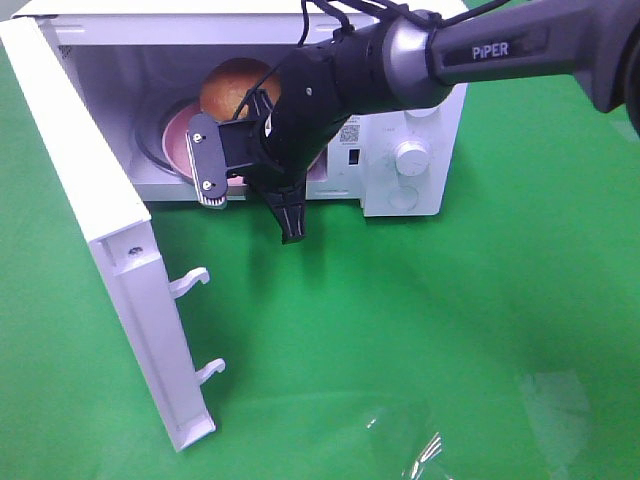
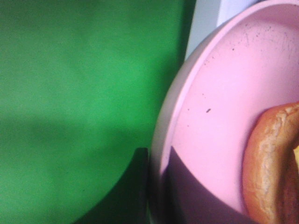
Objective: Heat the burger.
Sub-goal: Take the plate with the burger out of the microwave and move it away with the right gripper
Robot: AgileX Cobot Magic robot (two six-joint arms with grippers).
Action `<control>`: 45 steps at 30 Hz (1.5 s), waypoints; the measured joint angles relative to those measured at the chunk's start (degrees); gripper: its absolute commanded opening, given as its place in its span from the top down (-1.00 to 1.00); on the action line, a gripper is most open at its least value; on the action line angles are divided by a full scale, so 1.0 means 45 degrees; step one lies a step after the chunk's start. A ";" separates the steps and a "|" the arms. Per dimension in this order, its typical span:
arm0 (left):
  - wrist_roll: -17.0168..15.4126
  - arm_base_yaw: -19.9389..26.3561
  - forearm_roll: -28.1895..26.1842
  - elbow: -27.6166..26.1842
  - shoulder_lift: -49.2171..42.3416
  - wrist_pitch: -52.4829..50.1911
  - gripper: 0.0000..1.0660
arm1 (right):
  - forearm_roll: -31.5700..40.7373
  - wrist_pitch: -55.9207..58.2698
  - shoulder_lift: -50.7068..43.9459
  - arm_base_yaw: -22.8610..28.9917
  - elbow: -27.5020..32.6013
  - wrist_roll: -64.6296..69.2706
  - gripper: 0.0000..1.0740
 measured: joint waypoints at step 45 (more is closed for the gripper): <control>0.0000 0.0000 0.0000 0.0000 0.0000 0.0000 -0.81 | 0.1897 -0.2534 -0.5106 0.0051 0.7143 -0.4635 1.00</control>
